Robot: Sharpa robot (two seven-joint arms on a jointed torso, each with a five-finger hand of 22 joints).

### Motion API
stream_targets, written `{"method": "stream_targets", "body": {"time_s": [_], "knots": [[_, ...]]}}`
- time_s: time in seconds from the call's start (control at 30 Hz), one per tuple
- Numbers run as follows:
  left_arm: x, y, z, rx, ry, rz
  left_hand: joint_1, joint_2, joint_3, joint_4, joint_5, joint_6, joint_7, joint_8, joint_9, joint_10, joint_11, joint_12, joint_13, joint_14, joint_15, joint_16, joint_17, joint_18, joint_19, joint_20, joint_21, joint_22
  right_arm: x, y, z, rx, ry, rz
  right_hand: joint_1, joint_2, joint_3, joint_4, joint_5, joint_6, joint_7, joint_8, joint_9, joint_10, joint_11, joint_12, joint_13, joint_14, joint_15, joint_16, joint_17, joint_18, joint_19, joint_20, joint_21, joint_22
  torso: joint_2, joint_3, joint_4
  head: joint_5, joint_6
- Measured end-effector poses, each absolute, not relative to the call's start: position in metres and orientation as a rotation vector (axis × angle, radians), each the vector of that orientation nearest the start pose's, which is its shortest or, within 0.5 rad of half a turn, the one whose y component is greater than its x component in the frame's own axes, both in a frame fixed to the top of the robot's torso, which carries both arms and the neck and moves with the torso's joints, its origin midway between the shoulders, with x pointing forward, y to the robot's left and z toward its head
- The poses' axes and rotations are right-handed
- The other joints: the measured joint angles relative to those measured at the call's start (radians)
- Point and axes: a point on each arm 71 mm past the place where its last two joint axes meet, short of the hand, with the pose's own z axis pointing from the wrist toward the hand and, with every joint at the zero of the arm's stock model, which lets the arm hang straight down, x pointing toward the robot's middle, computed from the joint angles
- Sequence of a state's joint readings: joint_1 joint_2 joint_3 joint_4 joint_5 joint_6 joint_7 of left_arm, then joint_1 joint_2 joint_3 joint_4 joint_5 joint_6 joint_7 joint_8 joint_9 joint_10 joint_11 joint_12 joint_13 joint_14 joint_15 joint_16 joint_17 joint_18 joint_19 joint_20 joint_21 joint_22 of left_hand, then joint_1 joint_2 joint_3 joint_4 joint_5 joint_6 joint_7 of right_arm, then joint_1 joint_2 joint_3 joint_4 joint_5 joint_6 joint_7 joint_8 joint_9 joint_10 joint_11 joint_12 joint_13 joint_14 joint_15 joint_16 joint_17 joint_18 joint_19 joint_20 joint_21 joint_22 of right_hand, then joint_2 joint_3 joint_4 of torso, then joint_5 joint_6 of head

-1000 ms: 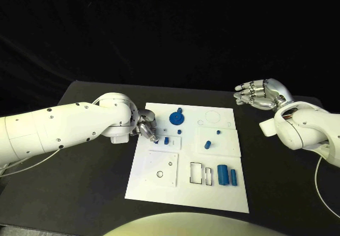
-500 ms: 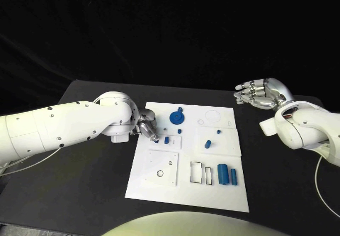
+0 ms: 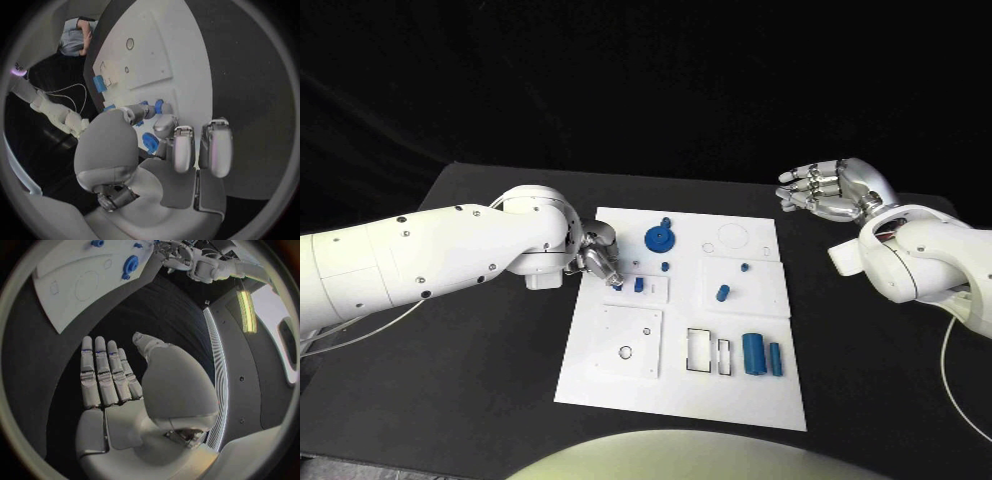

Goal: Assemble the parts on the task board

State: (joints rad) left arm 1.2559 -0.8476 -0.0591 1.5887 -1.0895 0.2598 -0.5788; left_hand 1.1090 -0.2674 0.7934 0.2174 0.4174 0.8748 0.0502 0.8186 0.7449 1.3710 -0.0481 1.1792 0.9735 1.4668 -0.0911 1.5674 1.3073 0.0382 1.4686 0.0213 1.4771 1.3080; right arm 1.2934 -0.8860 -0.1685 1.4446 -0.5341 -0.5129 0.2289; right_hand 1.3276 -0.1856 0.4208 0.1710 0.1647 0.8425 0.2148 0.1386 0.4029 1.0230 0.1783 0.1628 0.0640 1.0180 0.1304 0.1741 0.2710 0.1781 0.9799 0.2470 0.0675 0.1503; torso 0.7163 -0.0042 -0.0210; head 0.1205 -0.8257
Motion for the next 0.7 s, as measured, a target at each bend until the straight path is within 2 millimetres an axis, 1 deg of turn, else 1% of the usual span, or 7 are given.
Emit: {"method": "stream_targets", "body": {"time_s": [0.1,0.17,0.2,0.43,0.53,0.63,0.7], "knots": [[0.4645,0.2027,-0.2087,-0.042,2.414,-0.356,-0.006,0.005,-0.004,-0.004,-0.004,0.0,0.0,0.0,0.0,0.0,0.0,0.0,0.002,0.0,0.0,0.0,0.0,0.0,0.0,0.0,0.0,0.0,0.5036,-0.261,-0.1785,0.638,1.499,1.008,0.0,0.0,0.0,0.0,0.0,0.0,0.0,0.0,0.0,0.0,0.0,0.0,0.0,-0.002,0.002,0.0,-0.001,0.0,0.0,0.0,0.0,-0.001,0.0,0.0,0.0,-0.001,-0.001],[0.4646,0.2028,-0.2087,-0.042,2.415,-0.355,-0.009,0.002,-0.004,-0.004,-0.004,0.006,-0.006,0.0,0.0,0.004,-0.004,0.007,0.007,0.0,0.0,0.0,0.0,0.0,-0.003,-0.003,0.0,0.0,0.5036,-0.2612,-0.1785,0.638,1.498,1.008,0.0,0.0,0.0,0.0,0.0,0.0,0.0,0.0,0.0,0.0,0.0,0.0,0.0,-0.004,0.004,0.0,-0.001,0.0,0.0,0.0,0.0,-0.001,0.0,0.0,0.0,-0.001,-0.001],[0.4647,0.2029,-0.2088,-0.042,2.415,-0.355,-0.015,0.006,-0.006,-0.006,-0.004,0.006,-0.006,0.0,0.0,0.004,-0.004,0.009,0.009,0.0,0.0,0.0,0.0,0.0,-0.004,-0.004,0.0,0.0,0.5036,-0.2613,-0.1785,0.638,1.498,1.008,0.0,0.0,0.0,0.0,0.0,0.0,0.0,0.0,0.0,0.0,0.0,0.0,0.0,-0.004,0.004,0.0,-0.001,0.0,0.0,0.0,0.0,-0.001,0.0,0.0,0.0,-0.001,-0.001],[0.4649,0.2031,-0.2091,-0.044,2.417,-0.354,-0.024,0.008,-0.011,-0.011,-0.005,0.009,-0.009,0.0,-0.01,0.007,-0.007,0.009,0.015,0.0,-0.007,0.0,0.0,0.0,-0.004,-0.004,0.004,0.0,0.5035,-0.2615,-0.1785,0.638,1.498,1.008,0.0,0.0,-0.002,-0.002,0.0,0.0,0.0,0.0,-0.001,0.0,0.0,0.0,0.0,-0.004,0.004,-0.004,-0.002,0.0,0.0,0.0,0.0,-0.003,0.0,-0.0001,0.0001,-0.001,-0.001],[0.465,0.2032,-0.2092,-0.045,2.418,-0.354,-0.038,0.004,0.002,-0.033,-0.005,0.014,-0.014,0.0,-0.014,0.007,-0.007,0.012,0.019,0.0,-0.007,0.0,0.0,0.0,-0.003,-0.004,0.004,0.0,0.5034,-0.2616,-0.1785,0.638,1.498,1.007,0.0,0.0,-0.003,-0.003,0.0,0.0,0.0,0.0,-0.001,0.0,0.0,0.0,0.0,-0.004,0.004,-0.004,-0.002,0.0,0.0,0.0,0.0,-0.003,0.0,-0.0004,0.0001,-0.002,0.0],[0.4651,0.2032,-0.2093,-0.045,2.418,-0.354,-0.04,0.006,0.0,-0.036,-0.005,0.016,-0.013,0.0,-0.016,0.007,-0.007,0.012,0.019,0.0,-0.007,0.0,0.0,0.0,0.0,-0.007,0.004,0.0,0.5034,-0.2618,-0.1785,0.639,1.498,1.007,0.0,0.0,-0.003,-0.003,0.0,0.0,0.0,0.0,-0.001,0.0,0.0,0.0,0.0,-0.004,0.004,-0.004,-0.002,0.0,0.0,0.0,0.0,-0.003,0.0,-0.0004,0.0001,-0.002,0.0],[0.4652,0.2034,-0.2093,-0.046,2.418,-0.354,-0.045,0.008,-0.022,-0.026,-0.005,0.021,-0.018,0.0,-0.02,0.007,-0.007,0.012,0.022,0.0,-0.007,0.0,0.0,0.0,0.0,-0.007,0.004,0.0,0.5034,-0.2618,-0.1785,0.639,1.498,1.007,0.0,0.0,-0.003,-0.003,0.0,0.0,0.0,0.0,-0.001,0.0,0.0,0.0,0.0,-0.004,0.004,-0.004,-0.002,0.0,0.0,0.0,0.0,-0.003,0.0,-0.0004,0.0002,-0.002,0.0]]}}
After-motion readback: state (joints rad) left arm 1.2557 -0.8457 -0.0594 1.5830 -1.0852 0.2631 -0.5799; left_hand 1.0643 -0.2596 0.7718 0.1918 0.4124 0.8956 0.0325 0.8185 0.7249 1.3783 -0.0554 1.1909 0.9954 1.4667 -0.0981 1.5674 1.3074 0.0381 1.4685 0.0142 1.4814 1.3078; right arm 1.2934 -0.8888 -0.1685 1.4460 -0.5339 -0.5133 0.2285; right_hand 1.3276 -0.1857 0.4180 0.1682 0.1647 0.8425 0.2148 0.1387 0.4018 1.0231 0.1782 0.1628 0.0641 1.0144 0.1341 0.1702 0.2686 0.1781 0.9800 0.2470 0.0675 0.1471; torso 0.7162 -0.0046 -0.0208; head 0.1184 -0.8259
